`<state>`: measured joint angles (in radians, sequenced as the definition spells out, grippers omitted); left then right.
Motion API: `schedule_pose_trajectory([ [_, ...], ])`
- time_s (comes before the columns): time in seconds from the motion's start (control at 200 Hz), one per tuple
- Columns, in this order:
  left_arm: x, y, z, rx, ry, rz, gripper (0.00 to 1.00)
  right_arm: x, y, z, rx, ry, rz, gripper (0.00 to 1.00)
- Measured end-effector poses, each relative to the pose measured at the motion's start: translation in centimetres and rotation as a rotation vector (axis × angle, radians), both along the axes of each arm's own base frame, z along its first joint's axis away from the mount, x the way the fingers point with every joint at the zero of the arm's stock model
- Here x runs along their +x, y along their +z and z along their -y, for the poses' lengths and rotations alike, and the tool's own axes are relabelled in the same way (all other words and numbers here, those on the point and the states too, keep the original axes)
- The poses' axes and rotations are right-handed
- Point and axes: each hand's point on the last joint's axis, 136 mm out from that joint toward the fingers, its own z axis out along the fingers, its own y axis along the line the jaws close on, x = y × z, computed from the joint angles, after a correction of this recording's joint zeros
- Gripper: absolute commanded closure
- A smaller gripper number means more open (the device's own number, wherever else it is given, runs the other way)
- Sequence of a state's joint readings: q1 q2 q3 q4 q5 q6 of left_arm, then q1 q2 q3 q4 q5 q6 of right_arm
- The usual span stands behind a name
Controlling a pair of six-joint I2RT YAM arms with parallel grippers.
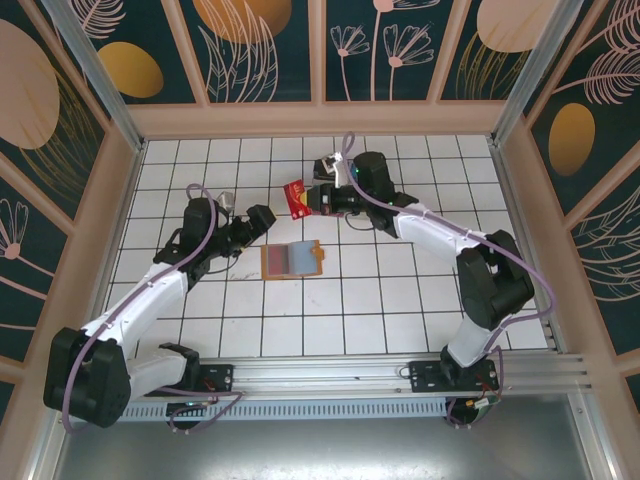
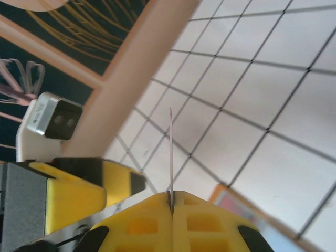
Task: Take the credit cards out of the card holder
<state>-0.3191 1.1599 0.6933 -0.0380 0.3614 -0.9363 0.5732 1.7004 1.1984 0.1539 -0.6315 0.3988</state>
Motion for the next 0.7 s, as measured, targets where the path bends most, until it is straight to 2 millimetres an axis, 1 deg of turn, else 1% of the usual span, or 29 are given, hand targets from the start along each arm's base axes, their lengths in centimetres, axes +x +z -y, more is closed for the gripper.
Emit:
schedule_pose_trajectory([
  [0.1, 0.0, -0.9, -1.1, 0.051, 0.041, -0.014, 0.01, 1.3, -0.1, 1.0, -0.085, -0.041, 0.095, 1.00],
  [0.2, -0.4, -1.6, -2.2, 0.091, 0.072, -0.025, 0.01, 2.4, -0.3, 2.3, -0.173, -0.080, 0.187, 1.00],
  [0.31, -0.8, -2.2, -3.1, 0.120, 0.100, -0.034, 0.01, 3.8, 0.0, 3.9, -0.247, -0.111, 0.278, 1.00],
  [0.42, -0.8, -2.6, -3.8, 0.143, 0.118, -0.044, 0.01, 6.0, 1.3, 6.2, -0.316, -0.152, 0.347, 1.00],
  [0.47, -0.8, -2.8, -4.1, 0.151, 0.129, -0.046, 0.01, 7.3, 2.5, 7.2, -0.339, -0.162, 0.386, 1.00],
  [0.551, -0.7, -3.0, -4.4, 0.163, 0.140, -0.049, 0.01, 9.1, 4.2, 8.2, -0.370, -0.154, 0.453, 1.00],
  [0.586, -0.6, -3.1, -4.5, 0.171, 0.145, -0.050, 0.01, 9.7, 4.6, 8.5, -0.385, -0.141, 0.479, 1.00],
  [0.626, -0.6, -3.3, -4.6, 0.178, 0.150, -0.054, 0.01, 10.3, 4.7, 8.6, -0.409, -0.120, 0.507, 1.00],
  [0.701, -0.5, -3.7, -4.8, 0.186, 0.156, -0.062, 0.01, 11.1, 4.1, 8.5, -0.458, -0.067, 0.535, 1.00],
])
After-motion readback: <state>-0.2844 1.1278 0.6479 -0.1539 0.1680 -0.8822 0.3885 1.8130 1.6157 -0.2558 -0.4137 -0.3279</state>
